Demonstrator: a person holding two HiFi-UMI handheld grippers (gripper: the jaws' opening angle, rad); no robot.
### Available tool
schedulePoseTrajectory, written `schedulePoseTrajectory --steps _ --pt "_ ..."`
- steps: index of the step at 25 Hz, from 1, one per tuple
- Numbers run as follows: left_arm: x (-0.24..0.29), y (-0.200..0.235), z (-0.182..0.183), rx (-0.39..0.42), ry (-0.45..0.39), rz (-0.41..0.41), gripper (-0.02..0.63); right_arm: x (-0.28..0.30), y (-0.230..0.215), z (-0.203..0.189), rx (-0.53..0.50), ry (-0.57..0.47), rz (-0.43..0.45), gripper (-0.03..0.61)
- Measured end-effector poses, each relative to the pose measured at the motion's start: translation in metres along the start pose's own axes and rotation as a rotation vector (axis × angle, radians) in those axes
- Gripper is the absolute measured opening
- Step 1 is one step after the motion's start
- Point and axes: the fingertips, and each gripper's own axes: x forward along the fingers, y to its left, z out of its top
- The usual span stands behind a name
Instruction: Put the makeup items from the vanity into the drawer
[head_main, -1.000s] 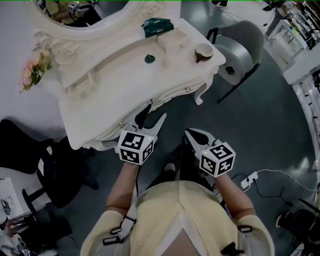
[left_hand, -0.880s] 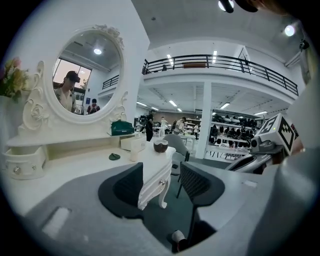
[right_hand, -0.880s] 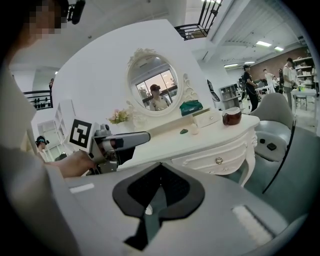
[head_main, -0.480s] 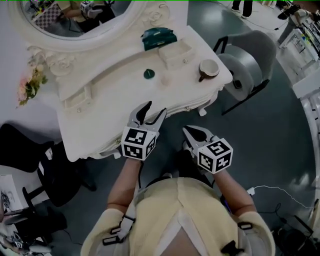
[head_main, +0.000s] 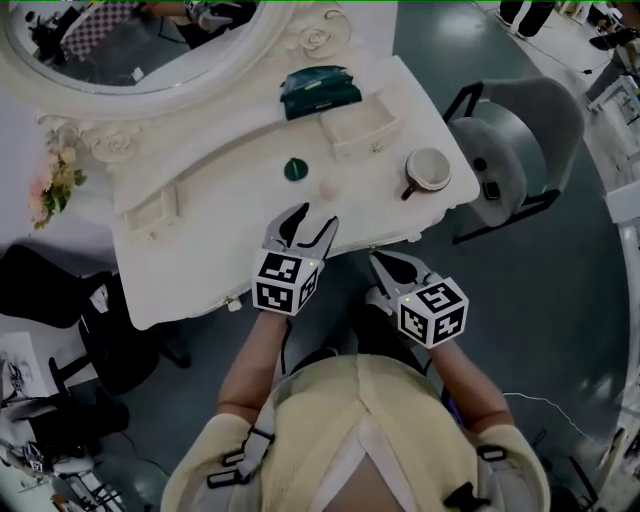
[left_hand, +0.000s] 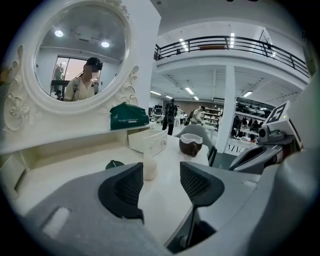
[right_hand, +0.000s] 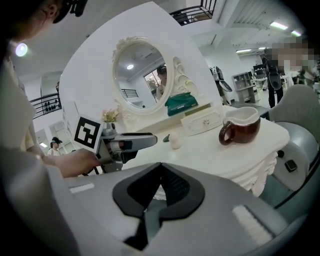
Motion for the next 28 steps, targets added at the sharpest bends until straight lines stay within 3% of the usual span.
schedulePoseTrajectory --steps 17,22,28 --pt "0.075 0.02 -0.004 0.003 0.126 0.076 0.225 0.031 -0.057 0.01 0.06 0.073 0.086 0.0" --pt "0.081 0.027 -0.002 0.059 0.149 0.141 0.129 0.035 -0.067 0.01 0.077 0.078 0.112 0.0" --pt "0.08 0.03 -0.003 0.072 0.173 0.166 0.114 0.035 -0.063 0.015 0.088 0.075 0.169 0.001"
